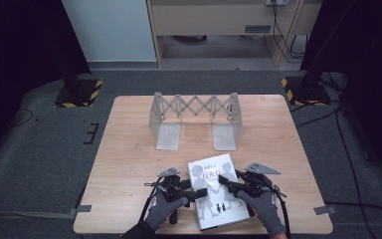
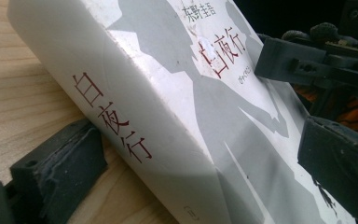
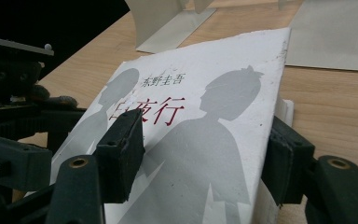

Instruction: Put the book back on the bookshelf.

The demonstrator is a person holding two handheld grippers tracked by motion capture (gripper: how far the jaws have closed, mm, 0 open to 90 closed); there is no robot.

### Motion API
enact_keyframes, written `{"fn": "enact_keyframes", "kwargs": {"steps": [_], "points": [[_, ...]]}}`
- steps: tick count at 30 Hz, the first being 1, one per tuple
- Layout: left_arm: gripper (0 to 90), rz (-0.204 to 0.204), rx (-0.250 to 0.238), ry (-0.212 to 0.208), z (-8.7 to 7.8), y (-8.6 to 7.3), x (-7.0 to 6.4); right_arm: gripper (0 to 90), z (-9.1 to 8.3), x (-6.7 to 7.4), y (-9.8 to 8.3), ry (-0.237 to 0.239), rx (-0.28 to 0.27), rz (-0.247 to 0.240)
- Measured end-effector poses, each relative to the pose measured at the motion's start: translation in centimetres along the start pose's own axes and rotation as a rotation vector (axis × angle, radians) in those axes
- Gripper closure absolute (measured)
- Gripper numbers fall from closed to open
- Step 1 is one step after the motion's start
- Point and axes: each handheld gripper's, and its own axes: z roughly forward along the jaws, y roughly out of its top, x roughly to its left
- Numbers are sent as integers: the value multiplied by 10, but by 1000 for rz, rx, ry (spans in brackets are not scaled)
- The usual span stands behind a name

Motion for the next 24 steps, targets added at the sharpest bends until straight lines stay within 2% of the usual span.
{"fn": "enact_keyframes", "kwargs": {"steps": [1, 8, 9, 12, 13, 18, 22, 24], "points": [[62, 0, 0, 0, 0, 0, 0, 373, 0, 0, 0, 0, 0, 0], [102, -16, -5, 1, -2, 0, 2, 353, -3, -3, 3, -19, 34, -18], [127, -10, -1, 14, -2, 0, 2, 333, -4, -4, 4, -57, 54, -50], [135, -15, -1, 12, -2, 0, 2, 330, -5, -8, 2, -79, 77, -64], [136, -11, -2, 13, -2, 1, 2, 331, -5, -10, 1, -69, 79, -35], [136, -11, -2, 14, -2, 1, 2, 320, -2, -10, -1, -56, 76, -1], [136, -9, 2, 10, -1, 2, 3, 319, 2, -12, -4, -31, 71, 60], [136, -10, 2, 10, -1, 2, 3, 321, 2, -12, -4, -27, 72, 68]]}}
